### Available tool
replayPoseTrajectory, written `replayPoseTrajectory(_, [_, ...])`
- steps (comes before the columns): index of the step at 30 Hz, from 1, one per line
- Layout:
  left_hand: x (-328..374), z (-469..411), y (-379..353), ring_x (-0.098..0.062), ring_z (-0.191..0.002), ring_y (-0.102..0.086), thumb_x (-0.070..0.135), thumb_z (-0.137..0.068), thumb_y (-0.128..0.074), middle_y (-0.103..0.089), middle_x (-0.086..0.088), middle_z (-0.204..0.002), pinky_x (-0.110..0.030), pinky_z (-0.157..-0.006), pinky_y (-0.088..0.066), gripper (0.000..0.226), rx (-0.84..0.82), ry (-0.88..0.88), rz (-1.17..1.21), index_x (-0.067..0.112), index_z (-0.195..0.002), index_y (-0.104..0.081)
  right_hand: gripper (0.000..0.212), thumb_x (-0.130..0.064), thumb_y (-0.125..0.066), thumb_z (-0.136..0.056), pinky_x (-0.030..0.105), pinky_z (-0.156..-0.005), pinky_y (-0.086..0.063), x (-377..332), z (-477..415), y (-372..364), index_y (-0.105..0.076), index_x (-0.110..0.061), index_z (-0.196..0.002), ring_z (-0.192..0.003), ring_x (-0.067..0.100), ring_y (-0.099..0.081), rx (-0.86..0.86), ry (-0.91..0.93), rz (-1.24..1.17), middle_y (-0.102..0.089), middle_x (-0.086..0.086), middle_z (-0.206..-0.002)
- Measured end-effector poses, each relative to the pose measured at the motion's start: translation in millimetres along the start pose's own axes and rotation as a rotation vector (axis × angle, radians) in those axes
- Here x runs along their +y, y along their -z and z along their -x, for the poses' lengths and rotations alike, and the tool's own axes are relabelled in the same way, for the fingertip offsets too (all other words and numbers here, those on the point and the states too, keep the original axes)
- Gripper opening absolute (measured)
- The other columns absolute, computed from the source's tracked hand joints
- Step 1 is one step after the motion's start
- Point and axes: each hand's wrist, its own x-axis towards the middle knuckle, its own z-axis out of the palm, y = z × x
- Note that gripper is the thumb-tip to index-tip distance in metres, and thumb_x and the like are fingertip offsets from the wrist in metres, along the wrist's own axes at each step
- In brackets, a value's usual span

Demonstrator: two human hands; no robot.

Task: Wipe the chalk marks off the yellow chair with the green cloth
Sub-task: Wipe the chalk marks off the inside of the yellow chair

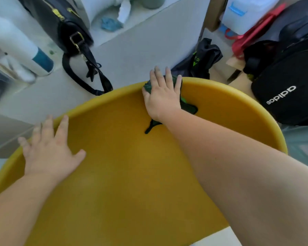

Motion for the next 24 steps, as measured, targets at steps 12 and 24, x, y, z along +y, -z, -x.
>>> replayPoseTrajectory(12, [-142.5,49.9,-55.4,-0.042,-0.134,-0.036,0.055,-0.079,-0.071,-0.035,-0.018,-0.149,-0.054,-0.100,-0.043,0.113,-0.126,0.215,0.208,0.020,-0.159,0.001,0.039,-0.034,-0.033,-0.111,0.046,-0.124,-0.020,-206.1,120.7,-65.2,-0.052,-0.015,-0.140,-0.135,0.024,-0.041,-0.482,0.338,-0.629,-0.065,0.011,-0.131])
replayPoseTrajectory(24, [-191.1,113.8,-70.7,-0.038,-0.125,-0.042,0.035,-0.090,-0.059,-0.040,-0.019,-0.138,-0.046,-0.096,-0.044,0.085,-0.195,0.171,0.461,0.028,-0.159,-0.010,0.046,-0.026,-0.042,-0.100,0.040,-0.073,-0.056,-240.1,164.1,-63.3,-0.045,-0.030,-0.146,-0.077,0.016,-0.060,-0.280,-0.378,-0.848,-0.061,-0.006,-0.105])
